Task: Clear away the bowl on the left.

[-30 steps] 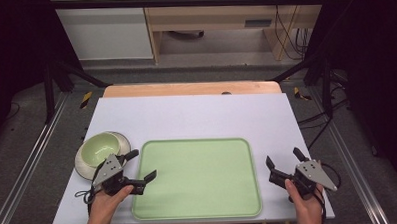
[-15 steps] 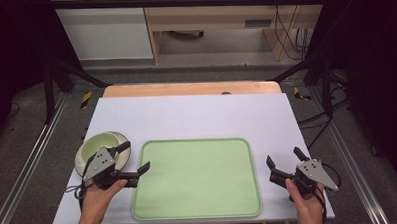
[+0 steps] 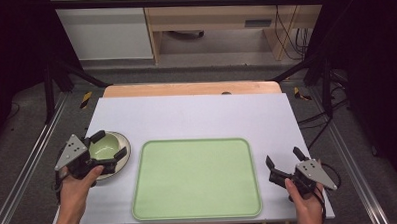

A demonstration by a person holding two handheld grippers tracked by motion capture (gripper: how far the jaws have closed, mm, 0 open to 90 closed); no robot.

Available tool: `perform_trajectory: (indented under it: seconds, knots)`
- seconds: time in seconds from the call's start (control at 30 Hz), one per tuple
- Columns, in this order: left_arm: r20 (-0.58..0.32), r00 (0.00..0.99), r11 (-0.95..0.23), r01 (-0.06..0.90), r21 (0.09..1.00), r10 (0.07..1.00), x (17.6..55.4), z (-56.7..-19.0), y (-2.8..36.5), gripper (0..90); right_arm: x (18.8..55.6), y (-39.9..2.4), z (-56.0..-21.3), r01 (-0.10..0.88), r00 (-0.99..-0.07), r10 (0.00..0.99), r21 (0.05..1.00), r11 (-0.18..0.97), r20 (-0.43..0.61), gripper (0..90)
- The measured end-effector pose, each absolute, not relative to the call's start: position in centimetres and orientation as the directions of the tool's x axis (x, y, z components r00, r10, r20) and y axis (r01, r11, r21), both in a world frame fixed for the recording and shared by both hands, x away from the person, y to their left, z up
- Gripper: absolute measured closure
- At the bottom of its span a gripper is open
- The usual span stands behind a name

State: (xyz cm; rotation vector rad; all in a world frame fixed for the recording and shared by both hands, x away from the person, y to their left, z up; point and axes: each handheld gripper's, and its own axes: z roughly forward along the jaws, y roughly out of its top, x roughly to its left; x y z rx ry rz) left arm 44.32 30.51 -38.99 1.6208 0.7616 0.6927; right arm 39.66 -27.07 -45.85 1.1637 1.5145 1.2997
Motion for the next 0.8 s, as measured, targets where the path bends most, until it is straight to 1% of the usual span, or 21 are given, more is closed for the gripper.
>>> perform_trajectory:
  seconds: [0.2, 0.27, 0.33, 0.8]
  knots:
    - [0.039, 0.584, -0.122, 0.102, 0.987, 0.811, 45.1, -38.2, 31.3, 4.8, 39.6, -27.1, -45.9, 0.137, -0.249, 0.968, 0.989, 0.049, -0.013, 4.7]
    - [0.052, 0.574, -0.138, 0.108, 0.985, 0.817, 45.1, -38.2, 31.7, 5.1, 39.6, -27.1, -45.9, 0.139, -0.248, 0.969, 0.989, 0.046, -0.011, 4.7]
    - [0.065, 0.561, -0.158, 0.12, 0.98, 0.825, 45.0, -38.2, 32.0, 8.3, 39.7, -27.1, -45.9, 0.139, -0.247, 0.969, 0.989, 0.049, -0.013, 4.8]
    - [0.025, 0.449, -0.105, 0.154, 0.983, 0.893, 45.3, -39.1, 35.5, 6.9, 39.6, -27.2, -45.8, 0.139, -0.249, 0.968, 0.989, 0.049, -0.013, 5.0]
